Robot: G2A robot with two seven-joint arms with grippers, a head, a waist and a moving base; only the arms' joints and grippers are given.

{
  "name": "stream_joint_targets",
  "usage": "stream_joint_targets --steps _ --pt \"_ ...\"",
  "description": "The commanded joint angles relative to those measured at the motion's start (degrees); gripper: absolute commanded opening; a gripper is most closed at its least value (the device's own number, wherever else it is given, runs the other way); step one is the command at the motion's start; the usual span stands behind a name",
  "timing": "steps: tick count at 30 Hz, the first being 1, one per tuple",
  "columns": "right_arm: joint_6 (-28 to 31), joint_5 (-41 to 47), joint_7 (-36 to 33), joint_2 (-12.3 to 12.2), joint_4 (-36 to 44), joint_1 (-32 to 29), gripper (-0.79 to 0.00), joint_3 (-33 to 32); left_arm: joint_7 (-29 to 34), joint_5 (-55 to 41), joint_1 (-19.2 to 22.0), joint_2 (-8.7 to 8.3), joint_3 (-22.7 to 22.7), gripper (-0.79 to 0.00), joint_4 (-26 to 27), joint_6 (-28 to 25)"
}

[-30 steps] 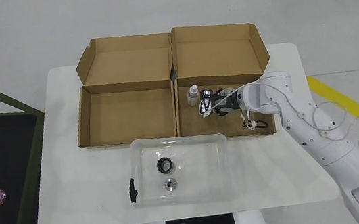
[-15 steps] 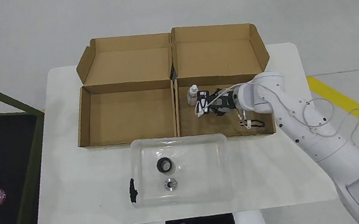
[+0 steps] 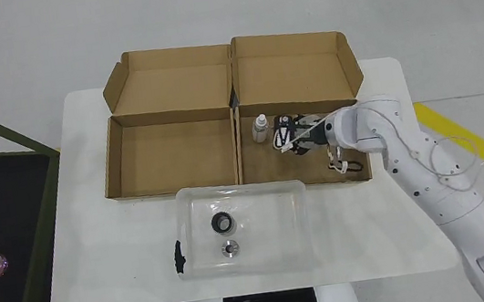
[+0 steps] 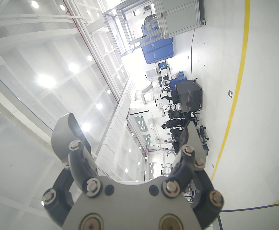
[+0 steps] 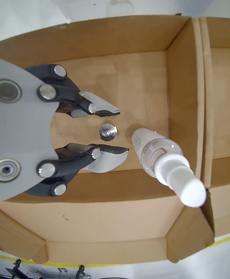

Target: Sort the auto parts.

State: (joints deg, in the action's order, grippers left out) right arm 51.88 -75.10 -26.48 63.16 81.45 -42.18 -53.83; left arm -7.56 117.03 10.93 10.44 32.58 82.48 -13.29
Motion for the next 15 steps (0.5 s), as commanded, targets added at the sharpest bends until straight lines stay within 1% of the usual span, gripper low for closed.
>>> stream_joint_targets --steps 1,5,8,14,15 --pt "0.35 0.84 0.58 -0.57 2.21 -1.54 -0.526 -1.89 0.0 0.0 0.0 0.0 0.0 0.0 0.0 0.0" --pt "1.39 4.0 3.87 -1.42 6.62 -4.68 -0.529 -5.09 0.0 0.0 0.0 0.0 0.0 0.0 0.0 0.0" --pt "1.98 4.58 6.51 -1.92 9.76 -6.99 -0.523 -6.72 0.0 0.0 0.0 0.0 0.0 0.0 0.0 0.0" --pt "1.46 5.12 9.19 -2.44 16.73 -11.63 -0.517 -7.59 0.0 0.0 0.0 0.0 0.0 0.0 0.0 0.0" --pt "1.28 5.26 9.4 -2.47 17.93 -12.28 -0.502 -7.48 0.0 0.0 0.0 0.0 0.0 0.0 0.0 0.0"
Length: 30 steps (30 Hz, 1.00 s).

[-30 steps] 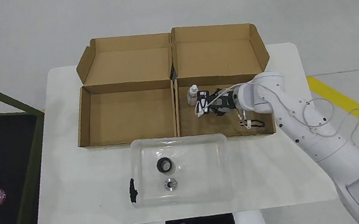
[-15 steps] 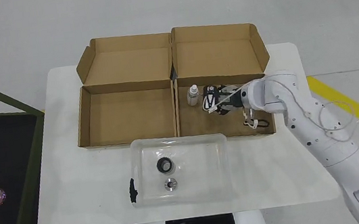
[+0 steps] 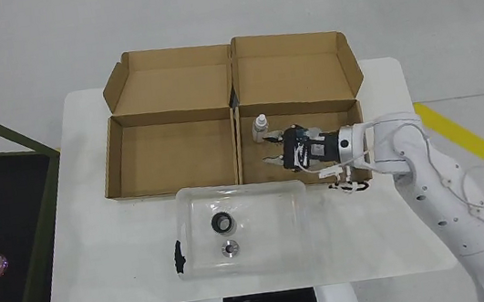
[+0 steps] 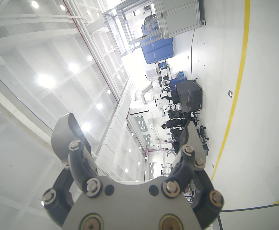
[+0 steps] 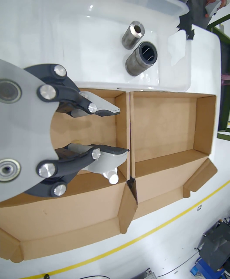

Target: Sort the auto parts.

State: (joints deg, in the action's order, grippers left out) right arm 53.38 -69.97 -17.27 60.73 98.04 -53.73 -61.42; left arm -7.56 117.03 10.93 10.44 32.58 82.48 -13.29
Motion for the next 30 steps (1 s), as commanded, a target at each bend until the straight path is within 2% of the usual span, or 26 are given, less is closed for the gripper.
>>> stream_joint_targets --steps 1,13,24,30 --pt "-0.21 0.21 0.26 -0.05 2.55 -1.34 -0.499 0.39 0.0 0.0 0.0 0.0 0.0 0.0 0.0 0.0" --pt "-1.4 -0.52 0.34 0.68 10.32 -4.28 -0.483 6.93 0.0 0.0 0.0 0.0 0.0 0.0 0.0 0.0" --pt "-3.88 -4.45 -2.3 2.08 10.21 -3.6 -0.48 14.29 0.0 0.0 0.0 0.0 0.0 0.0 0.0 0.0" --pt "-5.61 -6.96 -5.04 2.94 9.46 -2.71 -0.443 17.73 0.0 0.0 0.0 0.0 0.0 0.0 0.0 0.0"
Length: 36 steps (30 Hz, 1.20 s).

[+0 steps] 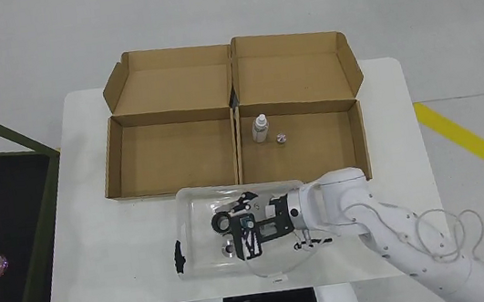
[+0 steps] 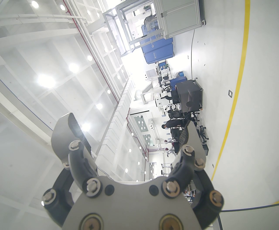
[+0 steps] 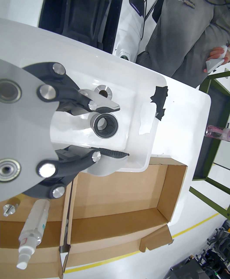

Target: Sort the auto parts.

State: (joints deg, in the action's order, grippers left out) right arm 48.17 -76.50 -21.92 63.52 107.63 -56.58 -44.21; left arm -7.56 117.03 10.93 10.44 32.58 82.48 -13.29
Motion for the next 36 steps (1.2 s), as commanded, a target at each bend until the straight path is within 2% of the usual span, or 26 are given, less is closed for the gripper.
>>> stream_joint_targets --steps 1,15,27,36 --pt "-0.59 -0.59 -0.51 0.29 -0.43 0.21 -0.44 1.03 0.0 0.0 0.0 0.0 0.0 0.0 0.0 0.0" --pt "-2.98 -2.93 -1.4 2.19 -4.89 2.38 -0.394 5.47 0.0 0.0 0.0 0.0 0.0 0.0 0.0 0.0" --pt "-3.96 -4.28 -1.75 3.64 -8.56 4.05 -0.308 7.69 0.0 0.0 0.0 0.0 0.0 0.0 0.0 0.0" --pt "-4.3 -4.74 -1.22 4.61 -11.69 4.74 -0.317 8.89 0.0 0.0 0.0 0.0 0.0 0.0 0.0 0.0"
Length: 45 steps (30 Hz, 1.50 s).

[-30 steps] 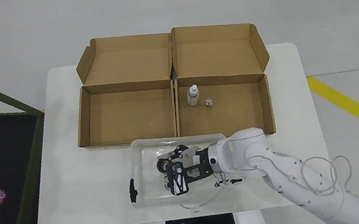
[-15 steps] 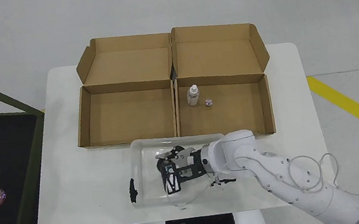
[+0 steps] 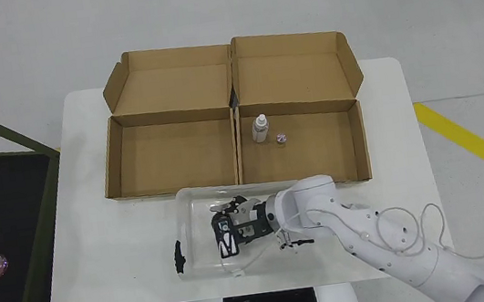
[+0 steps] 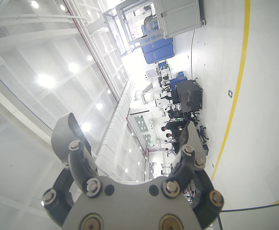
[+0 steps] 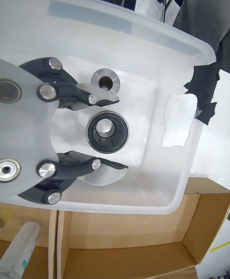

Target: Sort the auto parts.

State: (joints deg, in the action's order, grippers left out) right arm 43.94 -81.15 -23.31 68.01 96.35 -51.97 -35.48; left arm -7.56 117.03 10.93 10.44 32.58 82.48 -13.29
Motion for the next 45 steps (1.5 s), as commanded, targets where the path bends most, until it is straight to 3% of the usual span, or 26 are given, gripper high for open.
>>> stream_joint_targets --steps 1,18,25,28,31,45 --pt "-0.14 -0.16 0.36 0.26 -0.79 0.24 -0.32 0.31 0.0 0.0 0.0 0.0 0.0 0.0 0.0 0.0" --pt "0.29 -0.41 1.46 2.0 -4.53 1.83 -0.308 1.57 0.0 0.0 0.0 0.0 0.0 0.0 0.0 0.0" --pt "0.95 0.23 2.06 2.49 -5.41 2.03 -0.449 1.61 0.0 0.0 0.0 0.0 0.0 0.0 0.0 0.0" --pt "1.04 0.65 2.56 2.64 -5.9 2.2 -0.585 1.28 0.0 0.0 0.0 0.0 0.0 0.0 0.0 0.0" --pt "1.48 0.83 2.97 2.74 -6.16 2.34 -0.785 1.0 0.0 0.0 0.0 0.0 0.0 0.0 0.0 0.0" --pt "4.97 3.09 5.51 2.44 -2.97 2.23 -0.785 -1.96 0.0 0.0 0.0 0.0 0.0 0.0 0.0 0.0"
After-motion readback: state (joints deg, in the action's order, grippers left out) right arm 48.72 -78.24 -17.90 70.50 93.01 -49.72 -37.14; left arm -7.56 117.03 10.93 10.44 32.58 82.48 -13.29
